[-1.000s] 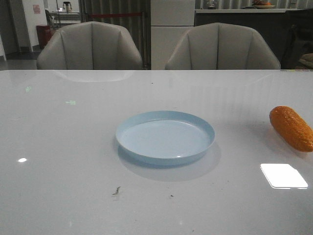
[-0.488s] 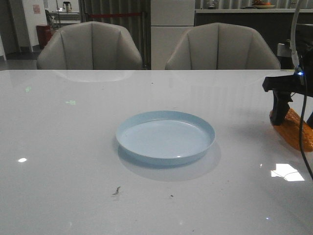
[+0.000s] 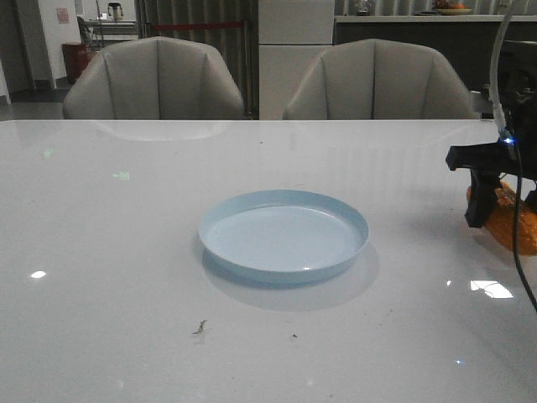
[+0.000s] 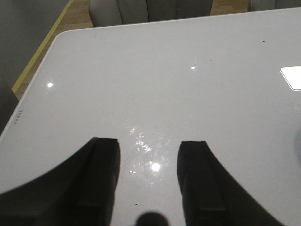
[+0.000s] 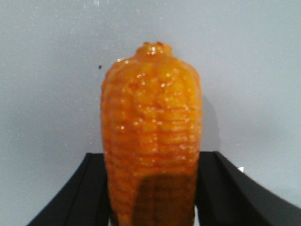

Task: Place corn on plate with both arms
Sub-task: 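Lift the corn with the right gripper and carry it over the plate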

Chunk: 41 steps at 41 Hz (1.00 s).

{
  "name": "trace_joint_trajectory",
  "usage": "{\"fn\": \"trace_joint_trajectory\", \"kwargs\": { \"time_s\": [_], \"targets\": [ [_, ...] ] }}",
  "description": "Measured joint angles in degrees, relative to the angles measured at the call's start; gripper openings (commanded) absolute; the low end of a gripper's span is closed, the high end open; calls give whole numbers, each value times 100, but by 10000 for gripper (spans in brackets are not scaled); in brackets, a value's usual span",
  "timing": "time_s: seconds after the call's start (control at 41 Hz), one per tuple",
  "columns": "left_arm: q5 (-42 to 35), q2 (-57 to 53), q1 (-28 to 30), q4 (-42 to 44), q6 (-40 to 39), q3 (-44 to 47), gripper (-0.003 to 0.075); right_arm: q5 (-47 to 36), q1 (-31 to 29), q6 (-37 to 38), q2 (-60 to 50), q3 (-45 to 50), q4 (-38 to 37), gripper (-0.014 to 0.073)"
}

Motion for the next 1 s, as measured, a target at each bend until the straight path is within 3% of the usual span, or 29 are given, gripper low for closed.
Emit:
{"fn": "trace_joint_trajectory", "kwargs": {
  "time_s": [0.244,0.488,0.756,1.0],
  "targets": [
    [-22,0,0,-145,0,0,368,610,356,-345,0,-1236,0,310],
    [-107,0,0,-369,0,0,368,1110,1314,-392,0,-2414,0,310],
    [-130,0,0,-400,0,0,368,1199,2439,-404,130,-2578,9,310],
    [-130,0,0,-400,0,0,368,1415,2884,-411,758,-2578,9,310]
  ]
}}
